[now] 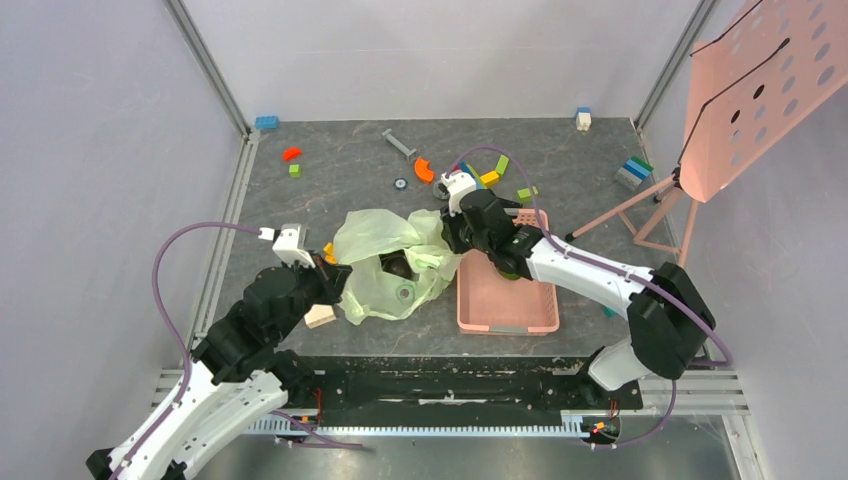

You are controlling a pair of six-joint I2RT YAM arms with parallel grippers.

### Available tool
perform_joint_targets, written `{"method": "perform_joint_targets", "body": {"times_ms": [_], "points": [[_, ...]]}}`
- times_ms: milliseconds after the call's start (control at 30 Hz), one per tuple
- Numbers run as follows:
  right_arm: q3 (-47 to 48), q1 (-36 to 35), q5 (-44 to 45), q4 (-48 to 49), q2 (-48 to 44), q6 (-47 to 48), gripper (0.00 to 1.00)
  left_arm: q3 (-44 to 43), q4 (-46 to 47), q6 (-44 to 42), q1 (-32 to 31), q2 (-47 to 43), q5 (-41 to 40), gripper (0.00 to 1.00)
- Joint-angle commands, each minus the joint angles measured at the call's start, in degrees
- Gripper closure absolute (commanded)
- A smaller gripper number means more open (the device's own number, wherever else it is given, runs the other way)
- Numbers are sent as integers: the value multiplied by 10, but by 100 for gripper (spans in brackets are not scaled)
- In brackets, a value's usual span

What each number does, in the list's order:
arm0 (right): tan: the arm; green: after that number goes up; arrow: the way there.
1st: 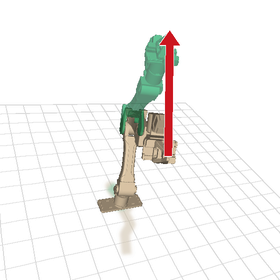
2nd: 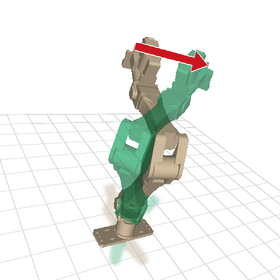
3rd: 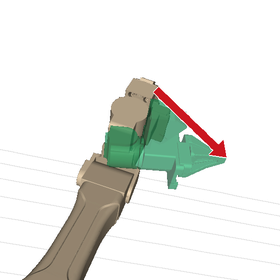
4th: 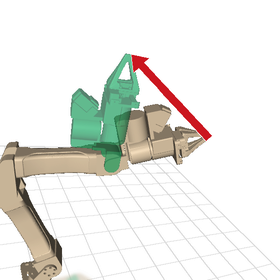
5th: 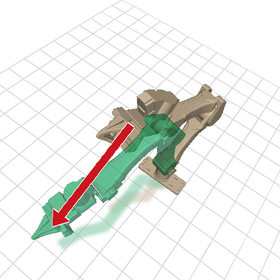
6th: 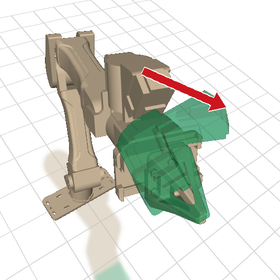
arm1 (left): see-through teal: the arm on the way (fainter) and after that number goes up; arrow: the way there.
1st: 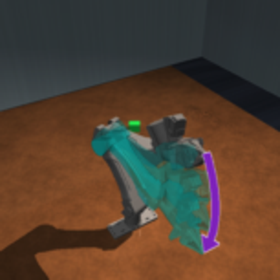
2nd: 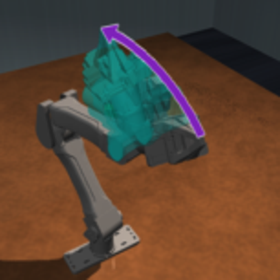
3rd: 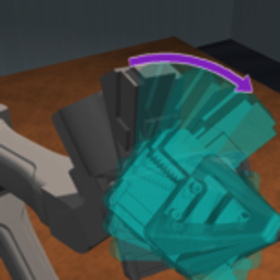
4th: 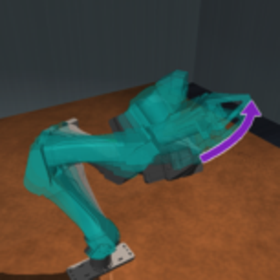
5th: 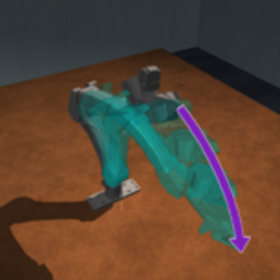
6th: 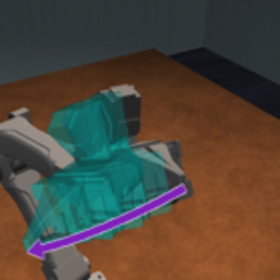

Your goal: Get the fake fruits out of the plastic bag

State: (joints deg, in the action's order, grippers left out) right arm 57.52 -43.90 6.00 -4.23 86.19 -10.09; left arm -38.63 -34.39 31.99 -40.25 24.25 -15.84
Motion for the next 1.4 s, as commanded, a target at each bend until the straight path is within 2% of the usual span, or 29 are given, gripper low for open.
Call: {"method": "perform_joint_targets", "body": {"times_ms": [0, 33, 67, 133, 200, 300, 367, 567, 633, 733, 833, 933, 1033, 1100, 1200, 1267, 1367], "points": [[-3, 3, -7, 9, -42, 2, 81, -21, 3, 10, 2, 0, 7, 95], [-3, 4, -10, 12, -51, 5, 81, -21, 4, 9, 2, 1, 10, 89], [-4, 4, -12, 13, -56, 7, 81, -21, 6, 8, 2, 1, 19, 79], [-1, 4, -13, 12, -62, 7, 81, -21, 11, 3, 2, 3, 39, 48], [1, 4, -16, 10, -61, 7, 82, -22, 10, 4, 2, 6, 52, 31], [-1, 4, -20, 11, -58, 6, 82, -23, -2, 12, 1, 10, 65, 21], [-2, 4, -20, 15, -56, 4, 82, -27, -20, 19, 2, 13, 69, 20], [2, 3, -23, 20, -48, 5, 82, -41, -122, 68, 1, 9, 3, 19], [4, 4, -23, 20, -45, 5, 82, -56, -145, 89, 1, 19, 2, 14], [6, 4, -23, 19, -43, 6, 82, -104, -214, 108, 1, 76, -1, 1], [7, 3, -22, 20, -41, 6, 81, -137, -276, 116, 1, 127, 0, 0], [7, 4, -22, 21, -41, 6, 81, -130, -284, 130, 1, 107, 3, 0], [6, 3, -22, 21, -40, 7, 81, -120, -292, 143, 1, 79, 5, 7], [6, 4, -20, 20, -41, 7, 81, -110, -295, 149, 1, 73, 10, 18], [7, 4, -20, 21, -43, 9, 81, -91, -285, 159, 1, 61, 28, 41], [8, 4, -19, 21, -43, 10, 81, -80, -270, 168, 1, 46, 29, 50], [8, 4, -16, 19, -46, 11, 81, -66, -244, 169, 1, 22, 33, 73]]}}
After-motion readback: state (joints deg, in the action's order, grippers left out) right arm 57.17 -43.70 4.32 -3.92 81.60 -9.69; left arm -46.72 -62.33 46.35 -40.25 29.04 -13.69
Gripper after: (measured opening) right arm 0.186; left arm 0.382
